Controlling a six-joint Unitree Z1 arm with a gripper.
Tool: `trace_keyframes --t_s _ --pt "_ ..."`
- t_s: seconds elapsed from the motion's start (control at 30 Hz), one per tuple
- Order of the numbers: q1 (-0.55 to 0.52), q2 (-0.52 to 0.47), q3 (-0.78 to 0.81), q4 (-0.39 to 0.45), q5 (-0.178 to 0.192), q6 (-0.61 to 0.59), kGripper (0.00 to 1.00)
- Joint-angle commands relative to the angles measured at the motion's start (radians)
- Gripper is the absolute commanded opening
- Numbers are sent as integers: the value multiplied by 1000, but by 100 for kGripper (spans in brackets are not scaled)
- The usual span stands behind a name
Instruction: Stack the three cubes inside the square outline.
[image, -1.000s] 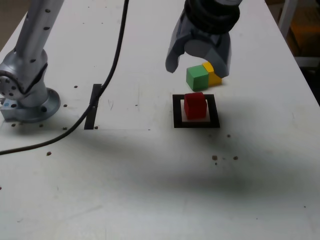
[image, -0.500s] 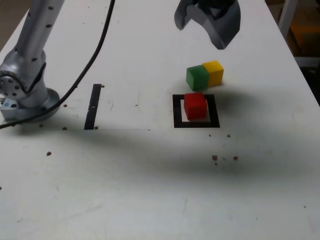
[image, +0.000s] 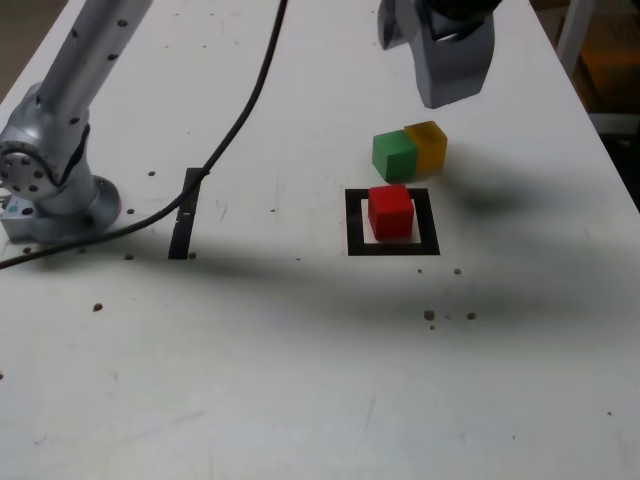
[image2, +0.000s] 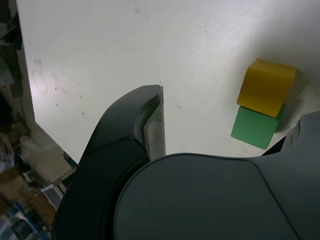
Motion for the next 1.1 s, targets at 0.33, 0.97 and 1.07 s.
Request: trace_keyframes --t_s 0.33,0.97,1.07 --pt "80 71 -75 42 -108 200 93" --pt "100 137 -93 -4 -211 168 97" --pt "100 145 -90 -24 -195 168 97"
